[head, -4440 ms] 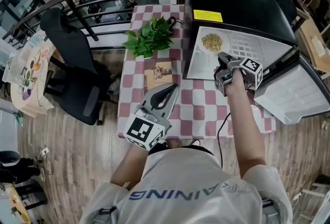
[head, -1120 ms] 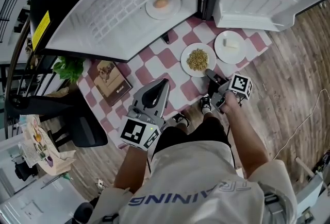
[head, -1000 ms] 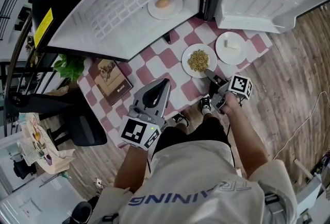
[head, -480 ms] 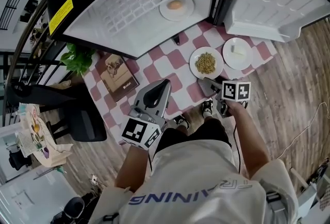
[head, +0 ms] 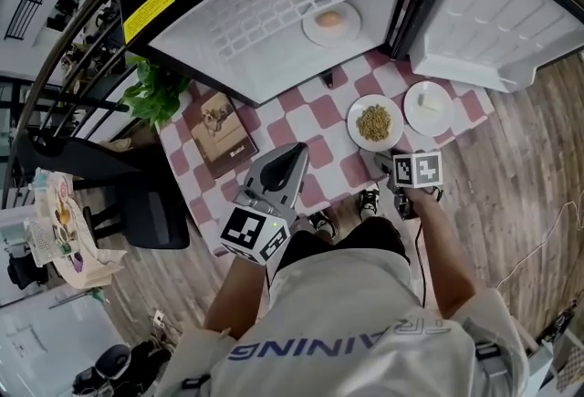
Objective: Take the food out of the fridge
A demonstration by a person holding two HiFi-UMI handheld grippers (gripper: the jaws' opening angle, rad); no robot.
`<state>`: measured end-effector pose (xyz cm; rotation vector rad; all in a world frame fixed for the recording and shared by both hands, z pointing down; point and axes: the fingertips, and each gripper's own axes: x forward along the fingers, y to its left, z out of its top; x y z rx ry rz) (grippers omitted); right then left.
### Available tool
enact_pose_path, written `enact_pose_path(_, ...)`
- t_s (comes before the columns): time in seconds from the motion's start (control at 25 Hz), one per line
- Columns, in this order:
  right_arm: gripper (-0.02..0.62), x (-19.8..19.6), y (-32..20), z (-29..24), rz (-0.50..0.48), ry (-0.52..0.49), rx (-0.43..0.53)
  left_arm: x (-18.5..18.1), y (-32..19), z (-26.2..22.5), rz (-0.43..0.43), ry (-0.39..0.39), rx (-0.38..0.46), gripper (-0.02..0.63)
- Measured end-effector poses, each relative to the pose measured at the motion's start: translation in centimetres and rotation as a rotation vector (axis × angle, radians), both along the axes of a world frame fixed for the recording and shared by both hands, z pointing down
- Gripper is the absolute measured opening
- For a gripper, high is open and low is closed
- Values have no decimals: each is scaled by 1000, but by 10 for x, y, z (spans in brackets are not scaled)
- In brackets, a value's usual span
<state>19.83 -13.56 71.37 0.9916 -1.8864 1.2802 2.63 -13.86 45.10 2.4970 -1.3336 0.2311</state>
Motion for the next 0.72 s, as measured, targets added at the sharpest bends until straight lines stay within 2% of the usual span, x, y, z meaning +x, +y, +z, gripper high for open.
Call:
enact_pose_path(0.08,81,6,-6,-11,38,-17,18,-4,-2,-5,-12,7,6,8)
enact_pose_path(0.12,43,7,-11,-17,51,-30,38,-6,-2,-8,-18,9,11,8)
enact_pose_path(0.28,32,-3,-31,-58,87,-149,148,-14,-3,-20,-39,14,36,8)
enact_pose_path(0.44,28,-18,-60,-123,88,-267,369,-23,-5,-32,-70,20,71,8)
enact_pose_path(0.72,21,-45,-82,-236,-6,-291,732,-35,-4,-58,-108,12,136,8)
